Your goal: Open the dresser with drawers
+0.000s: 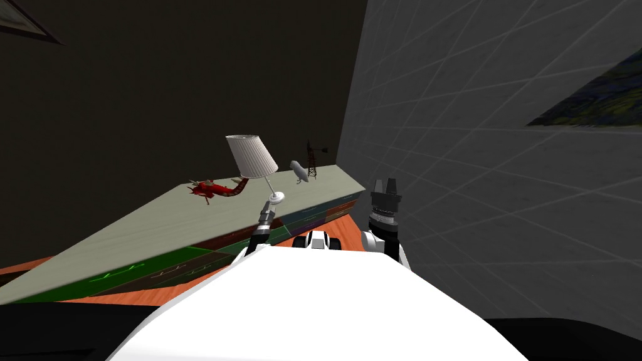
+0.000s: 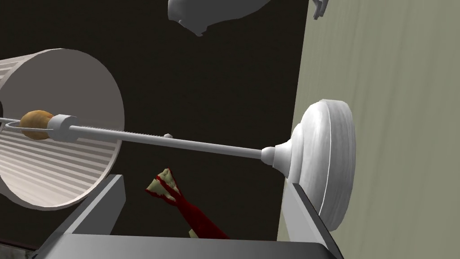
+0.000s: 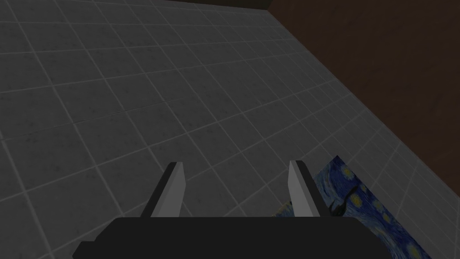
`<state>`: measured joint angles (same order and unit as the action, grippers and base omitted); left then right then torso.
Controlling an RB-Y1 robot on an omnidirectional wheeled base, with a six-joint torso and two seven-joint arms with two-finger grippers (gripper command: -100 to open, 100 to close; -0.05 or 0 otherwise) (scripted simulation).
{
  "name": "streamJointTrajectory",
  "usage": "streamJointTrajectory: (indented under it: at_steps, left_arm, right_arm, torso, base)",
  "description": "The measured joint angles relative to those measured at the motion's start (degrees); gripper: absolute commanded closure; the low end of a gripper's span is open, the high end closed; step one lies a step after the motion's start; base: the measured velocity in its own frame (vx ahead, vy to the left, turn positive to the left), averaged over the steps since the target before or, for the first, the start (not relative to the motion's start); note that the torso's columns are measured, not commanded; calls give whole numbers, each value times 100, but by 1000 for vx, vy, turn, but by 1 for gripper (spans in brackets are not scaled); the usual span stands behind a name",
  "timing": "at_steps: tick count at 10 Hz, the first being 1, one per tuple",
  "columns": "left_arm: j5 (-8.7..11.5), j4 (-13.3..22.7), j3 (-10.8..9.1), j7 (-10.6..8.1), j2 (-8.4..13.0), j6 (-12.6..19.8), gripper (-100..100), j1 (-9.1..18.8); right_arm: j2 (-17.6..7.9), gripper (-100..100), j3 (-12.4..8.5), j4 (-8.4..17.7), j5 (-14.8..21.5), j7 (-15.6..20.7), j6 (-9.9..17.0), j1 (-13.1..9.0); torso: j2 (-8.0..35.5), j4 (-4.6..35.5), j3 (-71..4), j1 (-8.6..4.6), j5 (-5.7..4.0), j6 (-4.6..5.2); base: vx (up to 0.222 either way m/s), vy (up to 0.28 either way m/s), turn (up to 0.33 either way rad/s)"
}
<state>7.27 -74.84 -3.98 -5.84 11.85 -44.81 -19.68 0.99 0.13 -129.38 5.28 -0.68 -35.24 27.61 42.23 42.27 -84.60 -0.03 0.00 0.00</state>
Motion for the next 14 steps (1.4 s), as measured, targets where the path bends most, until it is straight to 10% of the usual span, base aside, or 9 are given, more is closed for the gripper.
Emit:
streamJointTrajectory:
  at_steps: [14]
  left_arm:
    - [91, 1702, -245, -114, -63, -834, -100, 377]
  right_arm:
    - [-1, 0, -1, 0, 0, 0, 0, -1]
  torso:
    - [-46, -51, -9, 28, 84, 43]
  base:
    - [40, -67, 25]
